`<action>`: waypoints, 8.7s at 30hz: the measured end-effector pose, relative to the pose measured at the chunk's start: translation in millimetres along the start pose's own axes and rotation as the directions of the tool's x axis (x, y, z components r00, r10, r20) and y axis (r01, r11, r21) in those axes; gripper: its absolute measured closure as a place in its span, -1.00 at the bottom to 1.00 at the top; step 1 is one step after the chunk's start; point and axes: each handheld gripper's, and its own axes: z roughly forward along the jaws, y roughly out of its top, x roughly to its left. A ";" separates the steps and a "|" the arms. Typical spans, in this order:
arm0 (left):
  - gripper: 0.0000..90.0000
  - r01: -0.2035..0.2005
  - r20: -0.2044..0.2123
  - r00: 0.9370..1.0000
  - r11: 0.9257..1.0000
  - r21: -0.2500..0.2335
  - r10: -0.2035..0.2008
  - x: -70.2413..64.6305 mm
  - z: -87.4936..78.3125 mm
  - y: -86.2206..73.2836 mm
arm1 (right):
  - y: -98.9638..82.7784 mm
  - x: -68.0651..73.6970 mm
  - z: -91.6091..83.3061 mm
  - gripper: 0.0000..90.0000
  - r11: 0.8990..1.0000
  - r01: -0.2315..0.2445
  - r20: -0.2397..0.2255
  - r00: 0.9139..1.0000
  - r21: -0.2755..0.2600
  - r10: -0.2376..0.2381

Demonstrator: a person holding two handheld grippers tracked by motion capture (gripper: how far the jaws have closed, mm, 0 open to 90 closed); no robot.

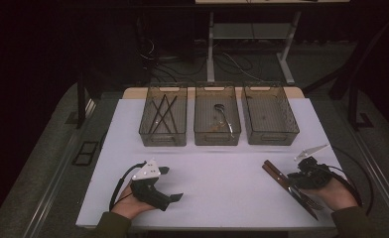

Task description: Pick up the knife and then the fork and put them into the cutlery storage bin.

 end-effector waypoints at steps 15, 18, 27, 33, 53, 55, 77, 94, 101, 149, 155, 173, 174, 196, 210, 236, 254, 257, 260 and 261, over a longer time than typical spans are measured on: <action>-1.00 -0.003 0.007 1.000 1.000 0.000 0.003 0.1 1.8 0.0 | 20.1 0.4 9.1 0.63 0.988 0.018 0.000 1.000 0.152 -0.019; -1.00 -0.001 0.006 1.000 1.000 0.000 0.001 -0.1 2.1 -0.1 | 28.5 0.3 11.4 0.64 0.977 0.018 0.004 1.000 0.214 -0.019; -1.00 -0.004 0.009 1.000 1.000 0.000 0.004 -0.3 2.0 -0.3 | 52.0 1.5 20.9 0.68 0.923 0.012 0.014 1.000 0.384 -0.019; -1.00 -0.004 0.007 1.000 1.000 -0.002 0.004 -0.2 2.0 -0.2 | 52.5 3.0 20.0 0.72 0.930 0.019 0.029 0.999 0.367 -0.032; -1.00 -0.006 0.005 1.000 1.000 0.000 0.006 0.8 0.9 -0.2 | 37.0 -19.8 -19.7 0.72 0.999 -0.044 -0.017 0.999 -0.020 0.044; -1.00 -0.005 0.006 1.000 1.000 0.000 0.005 1.0 0.6 -0.1 | 36.7 -21.3 -22.8 0.72 0.997 -0.051 -0.018 0.999 -0.056 0.050; -1.00 0.004 0.004 1.000 1.000 -0.015 -0.004 2.8 -0.8 -1.0 | 32.5 -33.9 -50.4 0.71 0.917 -0.135 -0.023 0.990 -0.376 0.137; -1.00 -0.005 0.007 1.000 1.000 -0.001 0.005 2.6 0.8 -1.6 | 48.2 -44.1 -70.7 0.71 0.782 -0.166 0.002 0.978 -0.601 0.209; -1.00 -0.014 0.007 1.000 1.000 -0.002 0.014 2.7 0.5 -1.1 | 62.9 -45.5 -78.2 0.71 0.738 -0.146 0.024 0.976 -0.659 0.215; -1.00 -0.013 0.032 0.999 1.000 -0.013 0.013 0.1 1.0 0.3 | 129.4 -108.9 16.7 0.70 0.879 -0.223 0.168 0.933 -0.421 0.317; -1.00 -0.012 0.033 0.999 1.000 -0.015 0.013 -0.2 1.1 0.3 | 129.2 -109.7 13.7 0.18 0.862 -0.234 0.130 0.938 -0.450 0.323; -1.00 -0.008 0.021 1.000 1.000 -0.018 0.008 0.5 0.5 -0.1 | 101.6 -75.1 -27.2 -0.26 0.832 -0.188 0.048 0.967 -0.522 0.249; -1.00 -0.009 0.019 1.000 1.000 -0.017 0.009 0.7 0.4 -0.2 | 98.6 -72.4 -29.0 -0.26 0.832 -0.182 0.045 0.970 -0.524 0.240; -1.00 -0.011 0.015 1.000 1.000 -0.003 0.011 1.8 -0.6 -1.8 | 44.9 -25.1 -29.3 -0.34 0.890 -0.106 -0.003 0.993 -0.443 0.117; -1.00 -0.019 0.016 1.000 1.000 -0.001 0.019 1.5 -1.0 -1.4 | 27.7 -0.6 -28.2 -0.36 0.932 -0.050 -0.035 0.999 -0.358 0.040; -1.00 -0.021 0.018 1.000 1.000 0.000 0.021 1.0 -1.1 -1.0 | 5.4 16.1 -12.6 0.21 0.999 0.001 -0.021 1.000 -0.046 -0.002; -1.00 -0.020 0.020 1.000 1.000 -0.003 0.020 1.1 -0.5 -1.2 | 7.5 20.4 6.0 0.50 0.995 0.043 0.003 0.999 0.094 -0.044; -1.00 -0.020 0.020 1.000 1.000 -0.003 0.020 0.9 0.1 -1.2 | 8.8 21.4 6.6 0.54 0.993 0.049 0.014 0.999 0.108 -0.050; -1.00 -0.019 0.020 1.000 1.000 0.000 0.019 1.0 0.3 -1.2 | 12.6 24.6 8.2 0.54 0.988 0.062 0.027 0.997 0.139 -0.067; -1.00 -0.019 0.020 1.000 1.000 0.000 0.019 1.0 0.4 -1.3 | 14.7 25.3 8.7 0.54 0.985 0.068 0.029 0.997 0.156 -0.073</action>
